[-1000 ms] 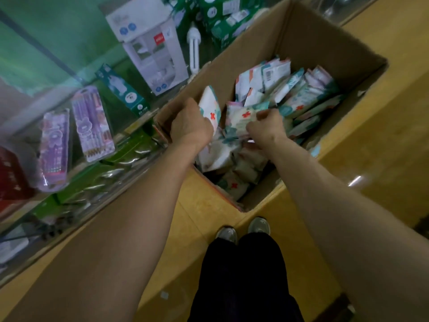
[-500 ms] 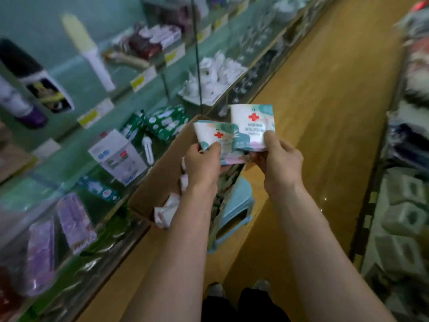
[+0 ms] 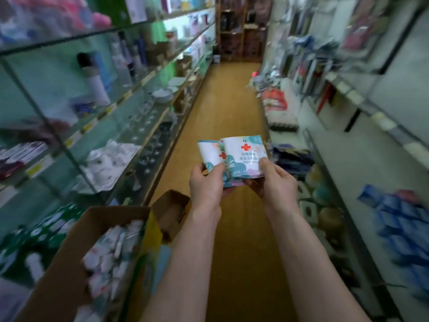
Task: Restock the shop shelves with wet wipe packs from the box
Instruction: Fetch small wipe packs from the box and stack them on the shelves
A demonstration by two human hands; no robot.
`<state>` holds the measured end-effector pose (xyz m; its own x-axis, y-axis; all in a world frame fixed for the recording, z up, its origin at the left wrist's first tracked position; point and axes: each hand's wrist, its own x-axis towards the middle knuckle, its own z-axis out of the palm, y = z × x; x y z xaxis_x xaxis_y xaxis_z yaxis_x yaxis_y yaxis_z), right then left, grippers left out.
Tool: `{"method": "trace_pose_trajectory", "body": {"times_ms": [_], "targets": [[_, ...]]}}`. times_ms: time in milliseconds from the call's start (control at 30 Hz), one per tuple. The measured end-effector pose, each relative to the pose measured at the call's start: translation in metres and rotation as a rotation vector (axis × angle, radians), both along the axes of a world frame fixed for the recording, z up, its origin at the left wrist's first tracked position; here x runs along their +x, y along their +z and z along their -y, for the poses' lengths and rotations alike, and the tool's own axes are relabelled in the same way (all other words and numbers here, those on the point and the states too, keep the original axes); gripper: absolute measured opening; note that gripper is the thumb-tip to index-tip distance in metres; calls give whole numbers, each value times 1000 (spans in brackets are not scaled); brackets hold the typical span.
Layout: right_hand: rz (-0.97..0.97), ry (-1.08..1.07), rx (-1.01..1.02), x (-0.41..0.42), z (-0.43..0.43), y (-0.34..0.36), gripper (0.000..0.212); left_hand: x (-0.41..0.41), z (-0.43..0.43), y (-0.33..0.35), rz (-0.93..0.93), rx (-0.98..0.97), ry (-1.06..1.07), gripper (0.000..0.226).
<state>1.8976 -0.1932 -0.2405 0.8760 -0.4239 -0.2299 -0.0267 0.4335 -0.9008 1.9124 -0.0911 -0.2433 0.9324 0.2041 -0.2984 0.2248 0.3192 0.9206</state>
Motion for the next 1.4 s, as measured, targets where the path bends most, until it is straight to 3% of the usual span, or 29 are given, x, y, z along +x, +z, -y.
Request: {"method": "trace_pose_trajectory", "body": {"times_ms": [333,733,967,1133,1400], "targets": [[73,-306,-32,-28,155,31,21,4,166,35,81,-65,-325,34],[45,-754,-83,-87,274,52,18,-20,311,57,67,-86,-767,28],[81,-947,-169,-122,305,59,20,-44,372,74,50,-88,-1007,37],[119,-1137,-144,-140,310,64,18,-60,397,82,110,-62,-1188,14],[-18,-1351,-130,-175,315,48,14,-90,419,69,81,-144,-1411,15]]}}
